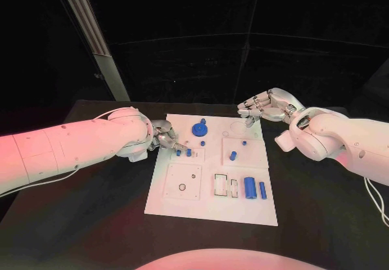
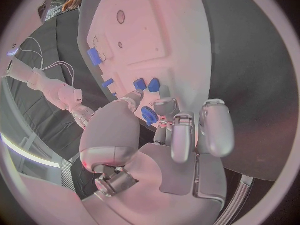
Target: Assemble the parts on the task board
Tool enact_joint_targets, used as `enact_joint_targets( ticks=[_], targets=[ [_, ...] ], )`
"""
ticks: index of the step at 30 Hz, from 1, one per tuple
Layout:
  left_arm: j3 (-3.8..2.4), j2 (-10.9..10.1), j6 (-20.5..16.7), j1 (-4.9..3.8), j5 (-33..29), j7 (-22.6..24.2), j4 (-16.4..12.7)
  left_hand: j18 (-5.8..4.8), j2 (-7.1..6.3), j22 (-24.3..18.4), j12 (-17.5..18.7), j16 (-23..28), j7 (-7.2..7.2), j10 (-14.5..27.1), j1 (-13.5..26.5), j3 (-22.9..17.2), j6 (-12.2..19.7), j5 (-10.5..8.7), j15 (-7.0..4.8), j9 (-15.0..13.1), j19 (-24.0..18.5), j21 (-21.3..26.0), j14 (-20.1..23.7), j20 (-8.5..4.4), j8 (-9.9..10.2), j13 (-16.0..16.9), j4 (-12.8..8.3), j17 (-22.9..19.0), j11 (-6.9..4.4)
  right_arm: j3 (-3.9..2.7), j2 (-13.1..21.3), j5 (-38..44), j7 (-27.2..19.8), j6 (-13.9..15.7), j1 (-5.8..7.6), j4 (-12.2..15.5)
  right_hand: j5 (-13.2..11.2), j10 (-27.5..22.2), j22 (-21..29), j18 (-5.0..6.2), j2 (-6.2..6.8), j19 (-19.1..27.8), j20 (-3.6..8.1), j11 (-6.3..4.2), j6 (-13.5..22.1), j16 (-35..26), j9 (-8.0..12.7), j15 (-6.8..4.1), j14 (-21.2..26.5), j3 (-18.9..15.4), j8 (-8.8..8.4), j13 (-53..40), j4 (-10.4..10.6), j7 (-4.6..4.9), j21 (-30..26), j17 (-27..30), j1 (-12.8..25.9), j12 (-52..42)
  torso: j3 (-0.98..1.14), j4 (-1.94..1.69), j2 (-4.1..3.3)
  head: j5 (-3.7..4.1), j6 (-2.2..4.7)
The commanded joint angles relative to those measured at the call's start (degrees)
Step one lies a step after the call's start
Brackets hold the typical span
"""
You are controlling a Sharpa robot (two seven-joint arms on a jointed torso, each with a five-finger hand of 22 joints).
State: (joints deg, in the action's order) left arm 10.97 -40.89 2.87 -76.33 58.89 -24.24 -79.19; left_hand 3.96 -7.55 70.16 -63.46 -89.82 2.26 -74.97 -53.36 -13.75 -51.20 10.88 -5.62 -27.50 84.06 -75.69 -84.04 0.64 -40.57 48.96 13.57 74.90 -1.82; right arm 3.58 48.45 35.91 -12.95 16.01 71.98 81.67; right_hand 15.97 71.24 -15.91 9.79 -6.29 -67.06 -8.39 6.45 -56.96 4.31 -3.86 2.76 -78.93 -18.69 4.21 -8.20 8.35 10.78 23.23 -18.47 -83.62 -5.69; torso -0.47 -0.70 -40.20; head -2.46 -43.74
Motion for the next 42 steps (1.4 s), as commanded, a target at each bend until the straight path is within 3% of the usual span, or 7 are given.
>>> enact_joint_targets(
  ticks=[1,9,13,17,24,32,42],
  targets=[
    [-0.02,-0.3,-5.4,-0.04,-3.7,6.5,-0.2,0.45,0.53,-1.2,1.1,-0.2,0.24,1.3,-0.5,1.9,1.3,-0.04,0.38,0.2,-0.5,1.0,-6.0,0.16,0.6,-1.6,1.1,15.1,0.14,-0.03,0.0,-0.2,-0.7,-0.1,0.1,0.0,0.4,-0.6,0.1,0.61,-0.69,0.2,-0.19,0.01,0.6,-0.3,0.1,0.05,0.4,-0.3,-0.36,0.1,0.0,0.0,-0.4,0.1,0.1,0.2,0.0,-0.02,-0.01,-0.05,0.01],
    [-0.02,-1.3,-11.7,-0.05,-8.7,15.2,-0.5,1.09,0.87,-4.4,4.9,-0.2,1.18,4.9,-3.0,6.2,3.2,-0.35,1.06,1.1,-1.6,3.7,-6.0,0.83,1.6,-7.4,2.9,15.1,1.0,-0.03,-0.1,-0.2,-0.8,-0.1,0.09,0.0,0.4,-0.6,0.1,0.61,-0.69,0.2,-0.19,0.01,0.6,-0.3,0.1,0.05,0.4,-0.3,-0.36,0.1,0.0,0.0,-0.4,0.1,0.1,0.2,0.04,0.0,0.01,0.01,0.15],
    [-0.02,-1.8,-14.2,-0.05,-11.6,20.6,-0.4,2.92,1.87,-14.0,10.3,2.1,2.01,9.9,-7.8,7.7,4.4,-0.13,1.76,1.9,-5.2,11.8,-4.7,1.44,2.2,-14.4,2.0,10.9,1.78,-0.03,0.0,-0.2,-0.9,0.1,0.09,-0.1,0.5,-0.6,0.1,0.61,-0.76,0.2,-0.21,0.04,0.6,-0.3,0.1,0.07,0.5,-0.3,-0.36,0.1,0.0,0.02,-0.4,0.1,0.2,0.3,0.03,-0.02,0.0,0.14,0.23],
    [0.01,-1.3,-14.9,-0.06,-13.4,26.9,0.0,6.11,4.08,-33.7,15.2,13.7,4.23,17.0,-18.1,5.3,7.1,0.04,3.36,3.8,-14.8,30.1,2.8,2.92,4.5,-17.4,-2.4,-6.2,3.83,-0.03,-0.1,-0.2,-0.9,0.2,0.09,-0.2,0.5,-0.6,0.1,0.61,-0.76,0.2,-0.21,0.04,0.6,-0.3,0.1,0.07,0.5,-0.3,-0.36,0.1,0.0,0.02,-0.4,0.1,0.2,0.3,0.04,-0.03,0.01,0.31,0.4],
    [0.79,1.4,-18.0,0.13,-3.1,34.0,0.8,6.43,2.31,-37.8,26.7,30.0,7.49,23.7,-29.9,-3.4,6.5,-0.04,5.98,10.7,-19.0,36.8,14.4,4.95,12.2,-26.3,-10.8,-26.3,6.9,-0.03,-0.3,-0.2,-1.1,0.3,0.08,-0.3,0.6,-0.6,0.1,0.61,-0.79,0.2,-0.21,0.04,0.6,-0.3,0.0,0.07,0.5,-0.3,-0.36,0.1,0.0,0.02,-0.4,0.1,0.2,0.3,-0.01,0.13,-0.08,0.61,0.71],
    [1.31,5.2,-17.7,0.6,11.0,34.6,5.2,6.55,-0.83,-38.4,35.4,27.8,7.41,25.1,-27.3,-3.7,6.0,-4.49,6.8,16.8,-16.9,37.3,11.5,6.07,20.2,-34.6,-12.5,-25.8,7.87,-0.03,-0.2,-0.2,-1.2,0.5,0.08,-0.2,0.6,-0.6,0.2,0.61,-0.84,0.2,-0.22,0.04,0.6,-0.3,0.0,0.07,0.5,-0.3,-0.35,0.1,0.0,0.02,-0.5,0.1,0.2,0.3,0.04,0.02,0.0,0.95,1.17],
    [1.58,8.8,-14.6,1.17,18.8,31.8,7.8,6.48,0.93,-37.7,39.3,15.0,6.96,25.0,-27.3,-0.8,1.3,-5.15,6.52,20.6,-10.3,35.1,2.6,5.78,24.4,-40.7,-14.9,-12.8,7.8,-0.03,-0.6,-0.2,-1.3,0.4,0.08,-0.3,0.6,-0.6,0.2,0.62,-0.85,0.2,-0.22,0.03,0.6,-0.3,0.0,0.07,0.5,-0.3,-0.35,0.1,0.0,0.02,-0.5,0.1,0.2,0.3,0.04,0.12,-0.08,1.05,1.53]
  ],
)
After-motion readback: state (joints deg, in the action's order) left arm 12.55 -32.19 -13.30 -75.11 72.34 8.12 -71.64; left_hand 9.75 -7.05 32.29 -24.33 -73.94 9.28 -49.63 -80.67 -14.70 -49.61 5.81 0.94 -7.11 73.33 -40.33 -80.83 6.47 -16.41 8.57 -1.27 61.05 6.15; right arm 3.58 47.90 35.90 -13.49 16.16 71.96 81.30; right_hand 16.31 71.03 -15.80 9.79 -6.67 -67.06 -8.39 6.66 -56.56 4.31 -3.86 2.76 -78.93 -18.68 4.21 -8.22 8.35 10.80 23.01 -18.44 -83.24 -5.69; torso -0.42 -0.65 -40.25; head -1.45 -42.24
